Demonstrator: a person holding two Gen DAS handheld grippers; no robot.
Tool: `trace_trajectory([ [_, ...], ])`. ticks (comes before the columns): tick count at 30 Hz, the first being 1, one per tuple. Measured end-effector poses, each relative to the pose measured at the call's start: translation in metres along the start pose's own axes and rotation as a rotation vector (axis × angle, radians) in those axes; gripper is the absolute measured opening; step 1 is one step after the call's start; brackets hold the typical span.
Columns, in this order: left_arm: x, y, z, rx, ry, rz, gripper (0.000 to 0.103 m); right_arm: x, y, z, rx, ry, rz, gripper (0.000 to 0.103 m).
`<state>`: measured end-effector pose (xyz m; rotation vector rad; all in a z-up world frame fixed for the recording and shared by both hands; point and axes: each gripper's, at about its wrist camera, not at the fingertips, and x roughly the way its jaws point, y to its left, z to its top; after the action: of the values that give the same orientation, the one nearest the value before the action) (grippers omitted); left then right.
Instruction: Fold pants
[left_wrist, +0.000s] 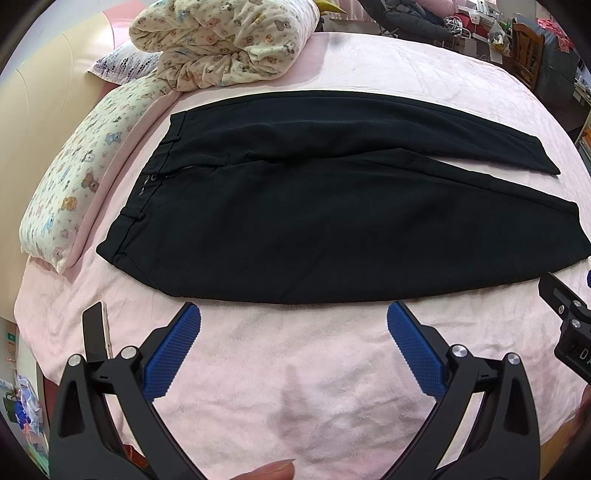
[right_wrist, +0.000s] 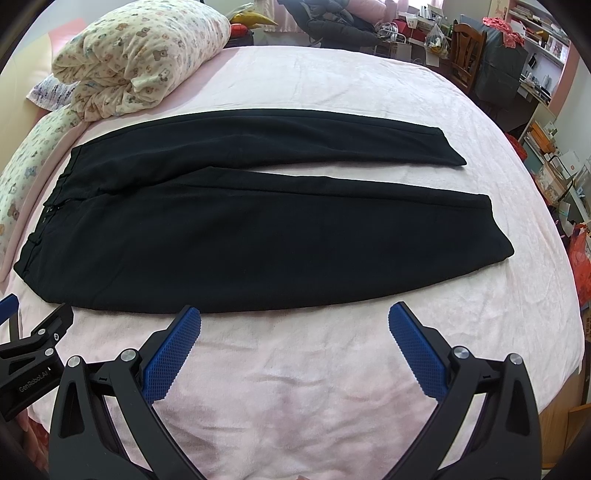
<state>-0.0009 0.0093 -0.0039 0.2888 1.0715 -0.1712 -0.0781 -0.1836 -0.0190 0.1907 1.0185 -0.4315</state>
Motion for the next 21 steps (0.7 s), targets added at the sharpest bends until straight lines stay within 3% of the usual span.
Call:
trace_trajectory([
  [21, 0.008, 0.002, 0.004, -0.001, 0.013, 0.002, 0.101, 0.013, -0.005, 0.01, 0.014, 0.024, 0.007, 0.102],
])
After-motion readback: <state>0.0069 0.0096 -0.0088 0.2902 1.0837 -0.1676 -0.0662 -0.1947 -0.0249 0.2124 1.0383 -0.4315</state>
